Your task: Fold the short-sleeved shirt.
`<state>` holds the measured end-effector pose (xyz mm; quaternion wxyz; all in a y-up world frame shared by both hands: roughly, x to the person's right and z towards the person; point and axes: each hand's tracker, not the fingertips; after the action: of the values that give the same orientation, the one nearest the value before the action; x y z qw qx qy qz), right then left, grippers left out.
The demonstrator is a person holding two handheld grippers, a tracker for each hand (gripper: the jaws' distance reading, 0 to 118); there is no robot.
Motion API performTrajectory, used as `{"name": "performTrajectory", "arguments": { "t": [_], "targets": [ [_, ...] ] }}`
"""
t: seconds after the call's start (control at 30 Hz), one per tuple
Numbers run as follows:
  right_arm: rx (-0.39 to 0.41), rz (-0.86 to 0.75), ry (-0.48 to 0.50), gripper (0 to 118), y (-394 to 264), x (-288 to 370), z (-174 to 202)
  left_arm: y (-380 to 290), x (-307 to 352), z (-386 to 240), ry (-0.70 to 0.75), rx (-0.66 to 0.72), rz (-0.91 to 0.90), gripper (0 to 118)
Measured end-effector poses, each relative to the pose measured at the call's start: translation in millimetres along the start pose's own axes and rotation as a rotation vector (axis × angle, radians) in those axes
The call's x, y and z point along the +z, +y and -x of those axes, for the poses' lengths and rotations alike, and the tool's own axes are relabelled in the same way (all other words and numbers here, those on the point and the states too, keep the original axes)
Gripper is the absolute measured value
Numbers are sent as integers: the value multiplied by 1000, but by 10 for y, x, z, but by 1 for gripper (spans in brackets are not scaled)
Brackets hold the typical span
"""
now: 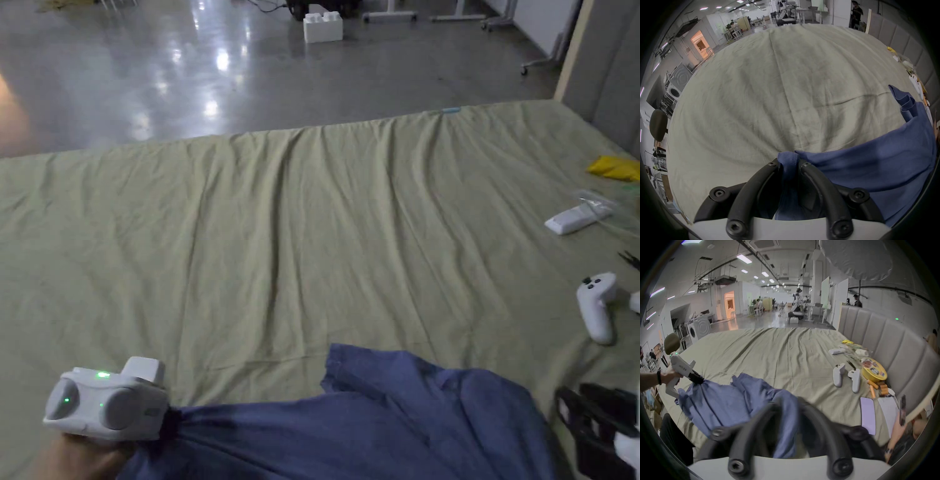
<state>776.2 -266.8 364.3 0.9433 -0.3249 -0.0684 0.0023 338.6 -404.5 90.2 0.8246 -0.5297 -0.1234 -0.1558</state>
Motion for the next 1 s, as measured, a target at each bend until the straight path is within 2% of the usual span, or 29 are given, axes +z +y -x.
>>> {"name": "performTrajectory", "arguments": {
  "t": [0.07,0.1,0.13,0.27,0.33,0.37,0.43,0.53,0.57,0.6,0.63,0.67,0.73,0.83,1.0],
  "targets": [
    [-4,113,73,80,242,-453,-130,38,-1,16,-6,-4,20,18],
    [9,190,105,91,326,-727,-160,54,23,18,-12,0,30,18],
    [21,249,115,91,376,-957,-162,55,22,25,-35,20,50,18],
    [231,372,148,90,373,-1744,-78,49,48,20,-32,25,63,18],
    [255,489,139,90,303,-2043,-30,42,53,7,-30,16,60,18],
    [250,528,140,88,252,-2168,-11,43,35,26,-31,18,58,18],
    [237,575,181,74,192,-2298,9,33,36,47,-34,19,60,18],
    [246,559,170,71,199,-2258,55,-4,58,77,-43,32,45,18],
    [242,556,185,60,238,-2202,48,-28,74,75,-43,37,34,18],
    [237,535,226,29,260,-2136,71,-51,105,72,-39,42,18,18],
    [236,528,226,1,267,-2078,101,-75,161,61,-36,45,5,18],
    [251,478,168,1,296,-1964,150,-103,270,76,-33,49,-16,17],
    [270,420,183,1,372,-1736,179,-184,568,157,-85,124,-101,11],
    [210,293,172,1,571,-1258,136,-313,1218,391,-173,192,-276,10],
    [114,11,133,1,1022,-254,-54,-517,2487,786,-196,229,-578,7]
  ]
}}
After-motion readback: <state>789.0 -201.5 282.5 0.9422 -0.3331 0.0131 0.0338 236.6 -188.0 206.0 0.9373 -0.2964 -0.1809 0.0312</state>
